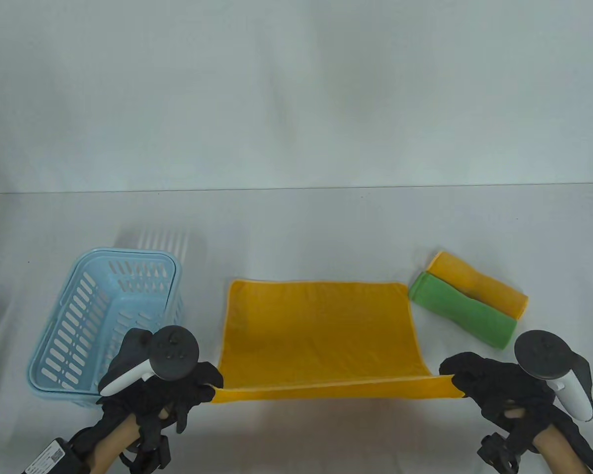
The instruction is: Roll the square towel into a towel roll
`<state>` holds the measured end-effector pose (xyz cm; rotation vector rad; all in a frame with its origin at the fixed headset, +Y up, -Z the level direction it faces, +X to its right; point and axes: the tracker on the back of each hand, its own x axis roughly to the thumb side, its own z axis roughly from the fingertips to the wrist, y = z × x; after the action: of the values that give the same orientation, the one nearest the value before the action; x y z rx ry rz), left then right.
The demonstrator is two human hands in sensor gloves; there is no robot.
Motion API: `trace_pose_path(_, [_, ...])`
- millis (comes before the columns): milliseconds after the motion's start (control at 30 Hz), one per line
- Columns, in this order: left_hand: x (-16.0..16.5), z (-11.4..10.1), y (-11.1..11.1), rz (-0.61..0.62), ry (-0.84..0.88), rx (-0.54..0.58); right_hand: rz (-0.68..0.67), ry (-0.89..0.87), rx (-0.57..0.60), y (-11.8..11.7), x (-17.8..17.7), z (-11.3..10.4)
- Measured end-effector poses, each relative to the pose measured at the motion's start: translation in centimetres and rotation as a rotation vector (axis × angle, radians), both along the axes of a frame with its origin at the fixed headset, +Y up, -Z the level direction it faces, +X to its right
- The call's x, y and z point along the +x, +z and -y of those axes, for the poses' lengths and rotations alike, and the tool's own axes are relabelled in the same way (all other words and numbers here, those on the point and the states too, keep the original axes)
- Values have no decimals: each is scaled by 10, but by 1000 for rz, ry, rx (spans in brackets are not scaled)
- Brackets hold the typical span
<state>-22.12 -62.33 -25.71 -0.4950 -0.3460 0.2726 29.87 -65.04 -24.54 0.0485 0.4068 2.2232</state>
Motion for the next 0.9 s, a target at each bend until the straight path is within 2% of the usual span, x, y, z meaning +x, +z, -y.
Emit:
trace_pose_path(133, [-1,2,-3,-15,2,-3,19,10,38,1,-1,-3])
trace_pose_path(267, [1,-2,-20,-115,-15,54,93,42,87,-13,-3,-5])
trace_pose_path(367, [6,-5,-39,-189,-56,119,154,74,101,-31,-7,-6])
trace_pose_path(567, [20,-4,-84,-305,-133,147,262,126,79,-73,-12,0])
trace_pose_path(900, [41,29,-146,-466,-306,113,368,273,-18,-137,-33,30])
